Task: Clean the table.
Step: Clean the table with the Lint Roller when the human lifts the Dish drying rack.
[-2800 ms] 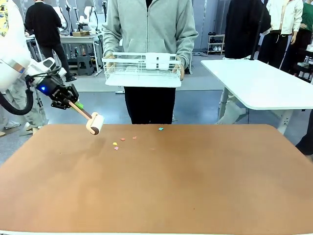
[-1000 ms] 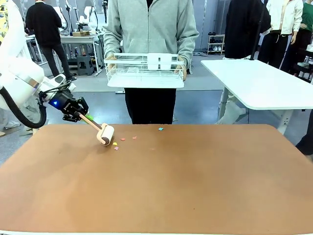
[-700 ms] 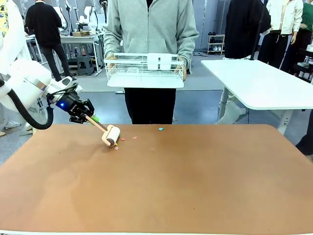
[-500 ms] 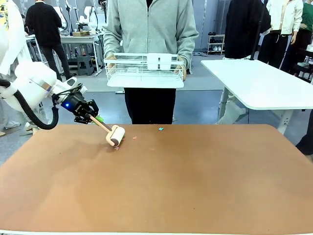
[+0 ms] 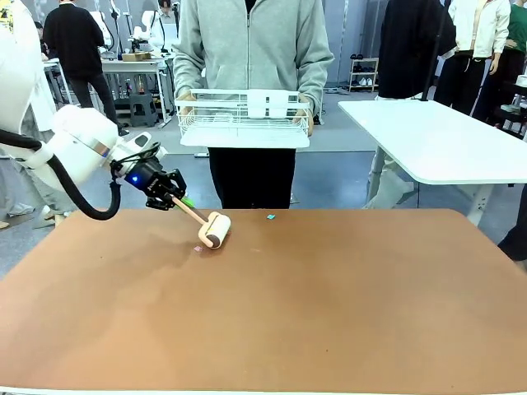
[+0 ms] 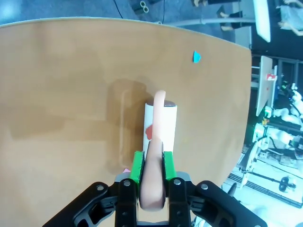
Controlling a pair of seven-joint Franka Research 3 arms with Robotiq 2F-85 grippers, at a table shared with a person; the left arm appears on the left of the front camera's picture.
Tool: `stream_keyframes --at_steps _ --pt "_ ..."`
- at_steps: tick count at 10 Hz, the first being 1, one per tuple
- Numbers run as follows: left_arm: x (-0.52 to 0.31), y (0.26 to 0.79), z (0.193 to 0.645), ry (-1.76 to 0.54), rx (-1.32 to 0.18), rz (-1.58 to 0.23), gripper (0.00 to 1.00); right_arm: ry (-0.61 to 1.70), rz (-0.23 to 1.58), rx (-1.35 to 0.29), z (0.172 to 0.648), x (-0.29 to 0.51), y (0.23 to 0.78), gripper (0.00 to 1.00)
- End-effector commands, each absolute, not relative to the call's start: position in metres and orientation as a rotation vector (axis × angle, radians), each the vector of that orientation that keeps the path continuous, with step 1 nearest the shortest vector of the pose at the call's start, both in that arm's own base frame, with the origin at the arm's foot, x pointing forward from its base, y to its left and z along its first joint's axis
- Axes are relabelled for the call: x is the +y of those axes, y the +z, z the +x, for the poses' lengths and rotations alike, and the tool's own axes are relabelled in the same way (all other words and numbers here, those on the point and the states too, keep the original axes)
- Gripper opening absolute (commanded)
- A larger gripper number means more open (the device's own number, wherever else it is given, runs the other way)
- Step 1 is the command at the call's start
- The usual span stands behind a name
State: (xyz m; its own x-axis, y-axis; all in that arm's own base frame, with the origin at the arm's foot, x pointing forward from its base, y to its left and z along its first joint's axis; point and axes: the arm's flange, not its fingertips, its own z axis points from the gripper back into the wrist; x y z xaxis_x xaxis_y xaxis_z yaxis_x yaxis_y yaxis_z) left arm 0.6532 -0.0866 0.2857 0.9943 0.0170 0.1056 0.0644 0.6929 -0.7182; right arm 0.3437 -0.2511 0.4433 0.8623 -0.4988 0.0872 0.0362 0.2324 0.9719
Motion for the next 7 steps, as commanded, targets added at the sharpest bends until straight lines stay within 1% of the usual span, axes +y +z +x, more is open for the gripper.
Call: stream_keyframes --at_steps 1,7 --pt "-0.108 0.247 0.649 0.047 -0.135 -0.72 0.22 -0.375 1.304 -0.436 0.34 -0.249 0.445 1.0" --pt "-0.178 0.233 0.661 0.083 -0.137 -0.711 0.22 -0.375 1.304 -0.436 0.34 -0.249 0.445 1.0"
